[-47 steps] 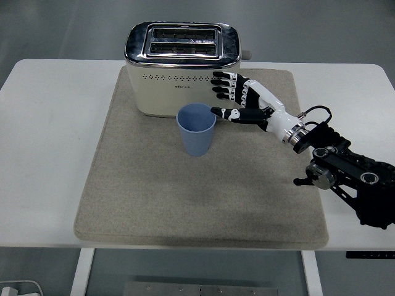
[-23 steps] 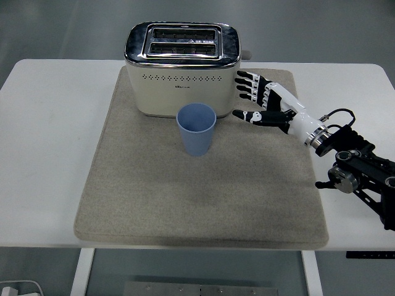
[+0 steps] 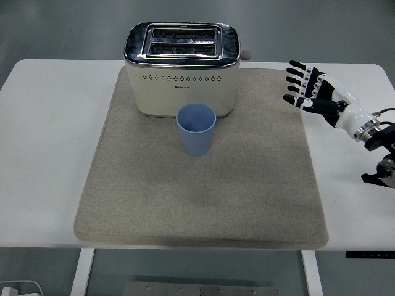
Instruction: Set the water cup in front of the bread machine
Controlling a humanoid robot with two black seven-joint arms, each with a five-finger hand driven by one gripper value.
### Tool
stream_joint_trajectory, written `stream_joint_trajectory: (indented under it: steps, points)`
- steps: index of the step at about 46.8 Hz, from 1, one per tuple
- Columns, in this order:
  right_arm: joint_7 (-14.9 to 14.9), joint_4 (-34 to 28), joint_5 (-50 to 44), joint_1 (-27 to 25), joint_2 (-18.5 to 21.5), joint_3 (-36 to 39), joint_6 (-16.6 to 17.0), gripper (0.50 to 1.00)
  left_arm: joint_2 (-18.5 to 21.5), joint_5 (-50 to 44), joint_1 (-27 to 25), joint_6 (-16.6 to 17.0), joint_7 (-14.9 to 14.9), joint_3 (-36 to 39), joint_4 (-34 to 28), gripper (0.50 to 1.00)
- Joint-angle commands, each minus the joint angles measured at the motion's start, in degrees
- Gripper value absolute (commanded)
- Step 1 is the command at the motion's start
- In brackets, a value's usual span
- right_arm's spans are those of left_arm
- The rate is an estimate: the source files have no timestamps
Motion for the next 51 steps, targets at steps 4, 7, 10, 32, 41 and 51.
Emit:
stream_joint_trajectory:
  steps: [4,7,10,32,41,51]
  points:
    - [-6.4,0.0,7.0,0.3,-0.7,0.1,-0.1,0.924,0.0,0.0,-0.1,0.0,0.0,0.0,-0.2,1.0]
    - [-9.3,0.0,10.8,0.8,-1.3,0.4,0.2,0.924,0.0,0.0,0.0,0.0,0.0,0.0,-0.2,1.0]
    - [-12.7,0.0,14.6,0.9,-1.3,1.4,0.9,0.924,0.0,0.0,0.0,0.0,0.0,0.0,-0.1,1.0]
    - [-20.4,0.0,17.2,5.3,-0.3,2.4,2.2,0.921,0.0,0.0,0.0,0.0,-0.1,0.0,-0.3,1.0]
    - [-20.7,-1.0,17.1,6.4,0.3,2.2,1.3,0.921,0.0,0.0,0.0,0.0,0.0,0.0,-0.3,1.0]
    - [-20.7,-5.5,17.5,8.0,4.6,1.8,0.7,0.921,0.0,0.0,0.0,0.0,-0.1,0.0,-0.4,1.0]
